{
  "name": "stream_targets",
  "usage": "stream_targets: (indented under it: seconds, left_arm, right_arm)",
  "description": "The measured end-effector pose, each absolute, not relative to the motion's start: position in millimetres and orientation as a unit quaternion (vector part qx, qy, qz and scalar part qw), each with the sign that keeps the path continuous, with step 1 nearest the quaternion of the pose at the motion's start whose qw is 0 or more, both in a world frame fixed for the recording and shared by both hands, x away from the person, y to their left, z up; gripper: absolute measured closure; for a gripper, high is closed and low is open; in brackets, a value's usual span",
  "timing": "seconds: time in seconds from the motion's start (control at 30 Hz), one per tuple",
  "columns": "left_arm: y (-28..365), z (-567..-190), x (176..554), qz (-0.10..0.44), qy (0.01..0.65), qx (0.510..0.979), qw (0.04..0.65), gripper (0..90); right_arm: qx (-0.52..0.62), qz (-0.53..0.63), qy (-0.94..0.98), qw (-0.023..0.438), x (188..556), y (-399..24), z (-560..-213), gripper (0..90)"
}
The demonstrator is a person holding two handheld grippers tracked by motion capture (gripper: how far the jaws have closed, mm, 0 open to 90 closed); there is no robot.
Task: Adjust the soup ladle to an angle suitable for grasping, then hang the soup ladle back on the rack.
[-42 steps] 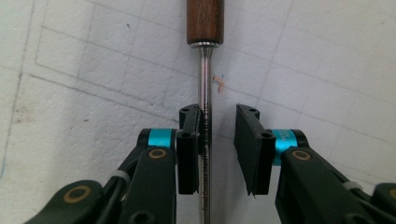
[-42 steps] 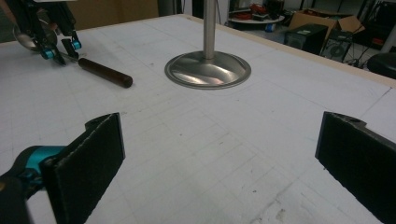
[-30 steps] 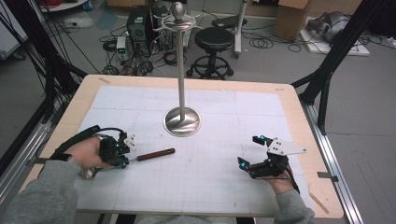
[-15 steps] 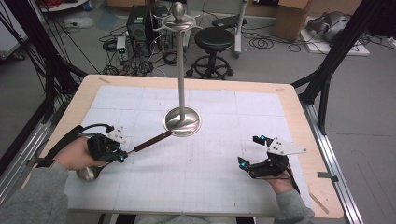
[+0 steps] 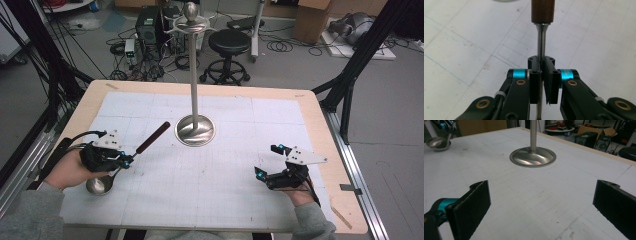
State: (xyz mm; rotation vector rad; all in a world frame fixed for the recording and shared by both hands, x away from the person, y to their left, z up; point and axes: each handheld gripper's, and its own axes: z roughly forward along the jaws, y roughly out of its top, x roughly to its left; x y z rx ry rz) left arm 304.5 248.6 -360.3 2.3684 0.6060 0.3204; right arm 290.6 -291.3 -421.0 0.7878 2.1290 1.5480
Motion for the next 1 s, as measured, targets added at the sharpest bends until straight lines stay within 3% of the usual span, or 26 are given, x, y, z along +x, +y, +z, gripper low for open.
stream_targets:
  seconds: [1.0]
  left_arm:
    - [280,-341,299,0.134,0.317,0.794,0.501,84.2]
  right_arm:
    - [0.274,0.557,0.759,0.195,298,-285,-420,0.4]
